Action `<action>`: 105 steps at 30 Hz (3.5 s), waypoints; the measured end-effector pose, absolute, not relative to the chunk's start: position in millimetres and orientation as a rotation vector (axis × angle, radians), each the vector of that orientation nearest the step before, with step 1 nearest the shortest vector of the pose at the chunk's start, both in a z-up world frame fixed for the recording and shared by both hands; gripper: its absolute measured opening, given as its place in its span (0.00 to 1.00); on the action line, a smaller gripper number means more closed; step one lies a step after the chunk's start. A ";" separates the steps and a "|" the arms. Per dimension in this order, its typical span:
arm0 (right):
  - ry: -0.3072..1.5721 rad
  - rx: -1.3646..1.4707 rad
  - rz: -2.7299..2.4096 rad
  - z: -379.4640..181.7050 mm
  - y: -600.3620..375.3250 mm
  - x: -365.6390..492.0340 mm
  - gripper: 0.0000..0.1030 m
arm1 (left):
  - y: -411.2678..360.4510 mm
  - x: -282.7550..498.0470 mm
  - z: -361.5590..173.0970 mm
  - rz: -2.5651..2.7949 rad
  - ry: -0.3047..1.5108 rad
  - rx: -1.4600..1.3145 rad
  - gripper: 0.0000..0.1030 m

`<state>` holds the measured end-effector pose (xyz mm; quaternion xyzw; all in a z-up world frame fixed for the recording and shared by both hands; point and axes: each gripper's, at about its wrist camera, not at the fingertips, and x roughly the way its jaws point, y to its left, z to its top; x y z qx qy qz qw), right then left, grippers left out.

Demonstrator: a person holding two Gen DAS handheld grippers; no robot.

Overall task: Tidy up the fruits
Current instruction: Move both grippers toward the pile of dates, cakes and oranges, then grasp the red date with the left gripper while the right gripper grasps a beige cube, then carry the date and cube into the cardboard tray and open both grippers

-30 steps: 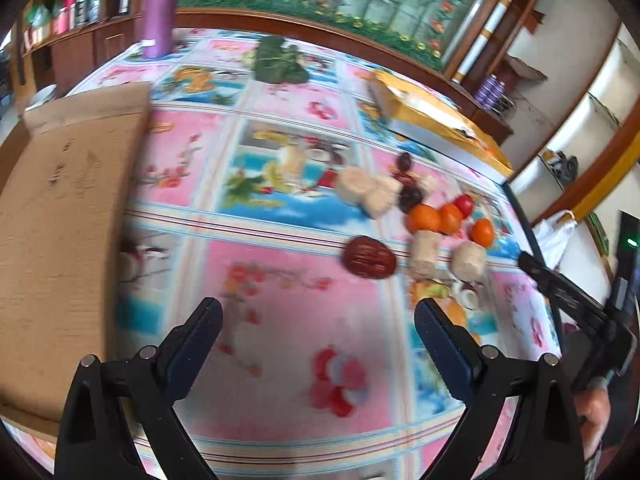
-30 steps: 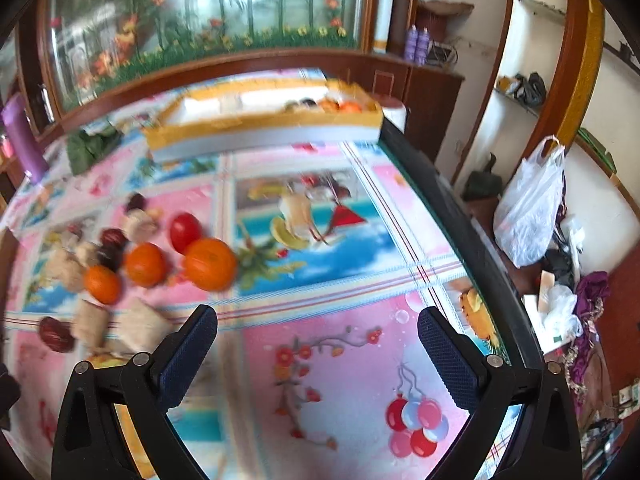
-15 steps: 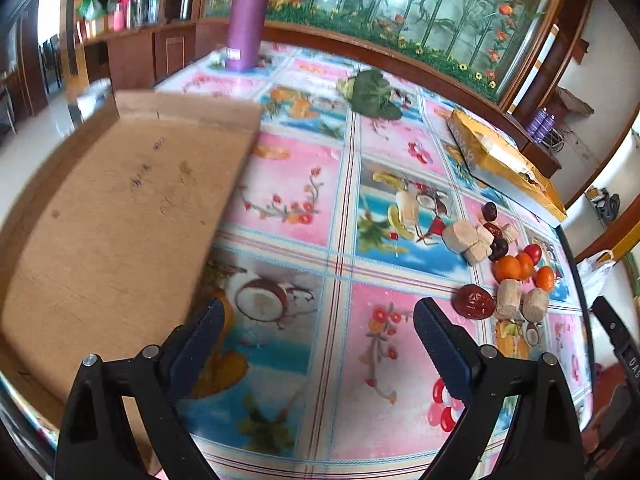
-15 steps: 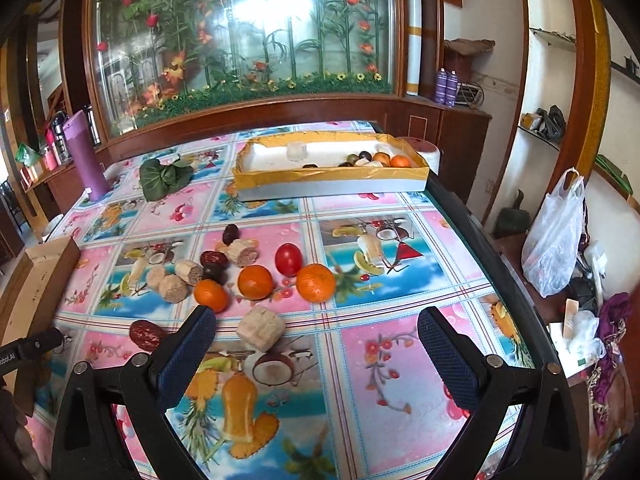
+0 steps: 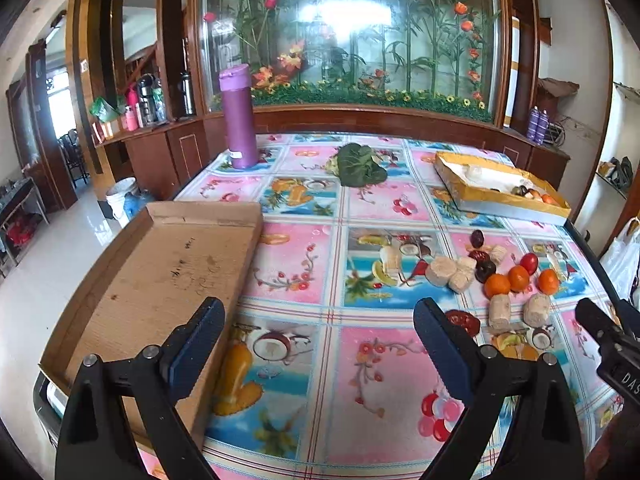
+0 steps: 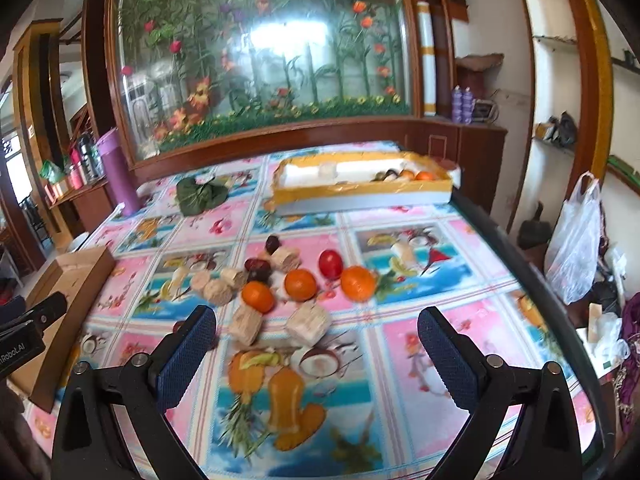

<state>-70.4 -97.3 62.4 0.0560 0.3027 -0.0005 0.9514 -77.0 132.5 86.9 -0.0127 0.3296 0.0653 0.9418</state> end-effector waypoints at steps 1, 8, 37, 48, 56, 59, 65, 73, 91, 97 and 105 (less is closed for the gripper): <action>0.630 0.111 0.014 60.7 -94.2 -69.8 0.99 | 129.2 -77.4 85.0 0.133 0.677 -0.018 0.93; 0.645 0.072 0.058 54.4 -79.0 -73.5 0.99 | 116.9 -78.0 79.5 0.100 0.696 0.013 0.93; 0.864 0.178 0.109 24.4 -122.2 -14.7 0.75 | 73.8 -31.9 42.1 -0.085 0.864 0.036 0.91; 0.913 0.167 0.151 12.8 -106.5 9.7 0.51 | 44.1 0.5 15.9 -0.247 0.954 0.048 0.61; 0.922 0.155 0.141 5.3 -102.6 15.7 0.41 | 37.4 -1.1 12.3 -0.254 0.946 0.082 0.42; 0.921 0.166 0.141 6.3 -103.3 14.1 0.41 | 45.4 -6.6 16.6 -0.277 0.942 0.035 0.42; 0.853 0.152 0.158 35.2 -96.4 -7.9 0.41 | 75.9 -29.3 45.7 -0.263 0.880 -0.038 0.42; 0.744 0.033 0.347 103.5 -25.8 -40.3 0.41 | 175.0 -66.6 101.3 -0.148 0.754 -0.151 0.42; 0.842 -0.156 0.869 79.4 253.9 -39.1 0.42 | 386.4 -83.1 50.6 0.316 0.898 -0.165 0.42; 0.935 -0.215 0.838 26.8 276.6 -34.6 0.42 | 378.4 -88.1 53.8 0.307 0.874 -0.091 0.42; 0.936 -0.270 0.812 8.8 286.0 -38.4 0.42 | 389.3 -86.4 51.9 0.297 0.857 -0.110 0.44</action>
